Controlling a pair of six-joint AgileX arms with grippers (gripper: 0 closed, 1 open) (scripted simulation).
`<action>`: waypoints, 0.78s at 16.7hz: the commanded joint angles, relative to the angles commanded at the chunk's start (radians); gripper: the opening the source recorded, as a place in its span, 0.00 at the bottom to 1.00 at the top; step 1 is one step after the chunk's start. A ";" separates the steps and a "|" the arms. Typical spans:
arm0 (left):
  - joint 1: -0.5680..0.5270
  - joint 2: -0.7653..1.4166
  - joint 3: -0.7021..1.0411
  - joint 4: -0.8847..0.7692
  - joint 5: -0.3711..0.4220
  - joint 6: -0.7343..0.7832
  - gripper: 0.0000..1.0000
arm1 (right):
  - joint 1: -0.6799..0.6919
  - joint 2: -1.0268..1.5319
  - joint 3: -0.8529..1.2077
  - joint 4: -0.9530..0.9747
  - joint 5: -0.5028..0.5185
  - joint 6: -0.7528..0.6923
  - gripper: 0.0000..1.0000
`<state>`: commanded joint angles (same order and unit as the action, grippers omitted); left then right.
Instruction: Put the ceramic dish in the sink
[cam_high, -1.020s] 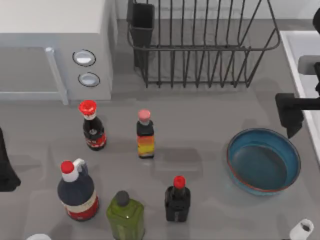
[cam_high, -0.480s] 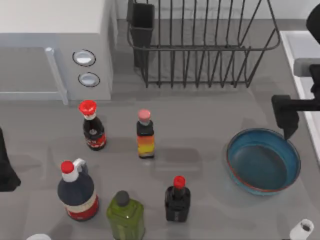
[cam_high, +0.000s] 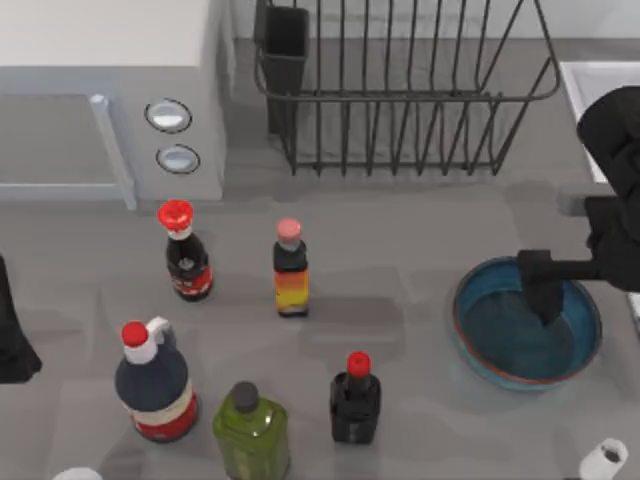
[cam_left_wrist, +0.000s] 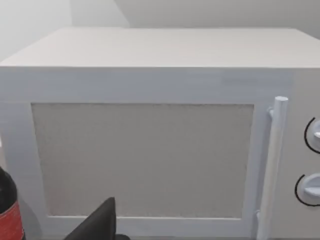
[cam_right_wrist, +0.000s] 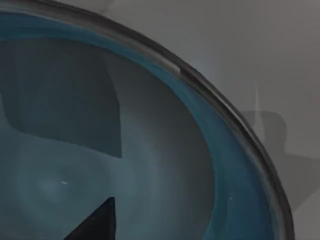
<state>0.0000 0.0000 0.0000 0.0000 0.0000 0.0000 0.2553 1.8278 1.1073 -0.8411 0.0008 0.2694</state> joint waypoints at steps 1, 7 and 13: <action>0.000 0.000 0.000 0.000 0.000 0.000 1.00 | 0.001 0.010 -0.017 0.021 0.000 0.001 1.00; 0.000 0.000 0.000 0.000 0.000 0.000 1.00 | 0.001 0.015 -0.026 0.033 0.000 0.001 0.92; 0.000 0.000 0.000 0.000 0.000 0.000 1.00 | 0.001 0.015 -0.026 0.033 0.000 0.001 0.47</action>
<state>0.0000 0.0000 0.0000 0.0000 0.0000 0.0000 0.2564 1.8433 1.0808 -0.8084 0.0008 0.2707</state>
